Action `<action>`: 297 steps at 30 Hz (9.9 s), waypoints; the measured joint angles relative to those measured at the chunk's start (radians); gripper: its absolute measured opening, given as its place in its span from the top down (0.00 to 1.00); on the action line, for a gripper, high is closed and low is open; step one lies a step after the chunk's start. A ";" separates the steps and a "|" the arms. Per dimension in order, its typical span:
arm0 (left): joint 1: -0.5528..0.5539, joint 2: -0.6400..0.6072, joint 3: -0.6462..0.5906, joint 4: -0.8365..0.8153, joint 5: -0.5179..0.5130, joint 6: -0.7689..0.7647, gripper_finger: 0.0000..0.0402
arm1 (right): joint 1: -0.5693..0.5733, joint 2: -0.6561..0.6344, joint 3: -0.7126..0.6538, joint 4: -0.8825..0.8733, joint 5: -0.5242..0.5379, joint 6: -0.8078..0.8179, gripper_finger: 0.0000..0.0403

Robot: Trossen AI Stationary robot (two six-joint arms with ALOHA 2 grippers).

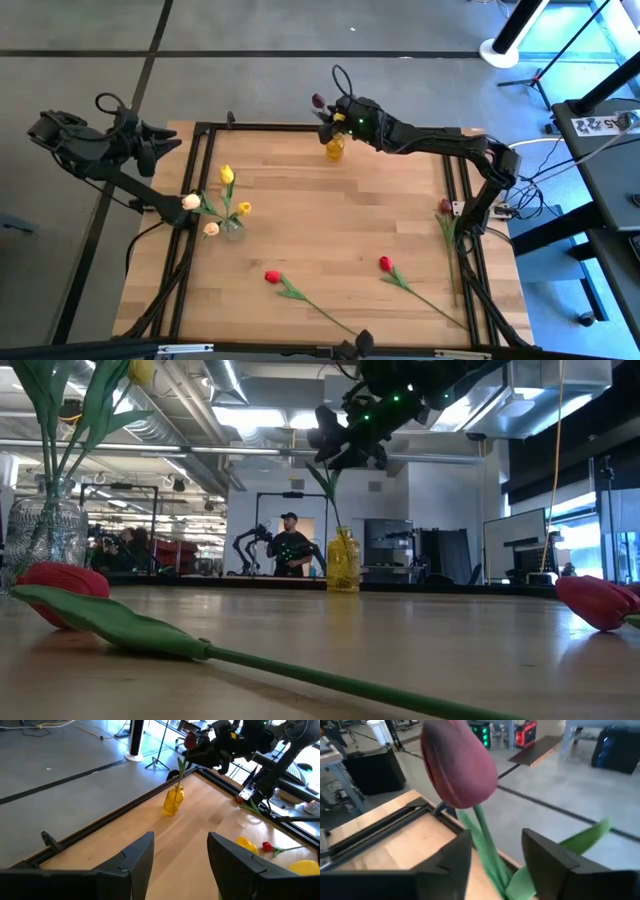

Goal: Sort flowers into vase by color
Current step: Put the right red flower into the yellow vase, then put the dark red flower into the yellow vase

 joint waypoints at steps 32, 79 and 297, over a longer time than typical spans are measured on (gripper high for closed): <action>0.000 0.000 0.000 -0.012 0.093 -0.022 0.56 | 0.318 -0.008 0.290 -1.291 -0.246 0.208 0.32; 0.000 0.000 0.000 0.009 0.066 0.006 0.56 | 0.633 -0.025 -0.165 -0.645 -0.206 0.686 0.95; 0.000 0.000 0.000 0.080 0.065 0.050 0.55 | 0.150 -0.083 0.218 -0.183 0.490 -0.160 0.99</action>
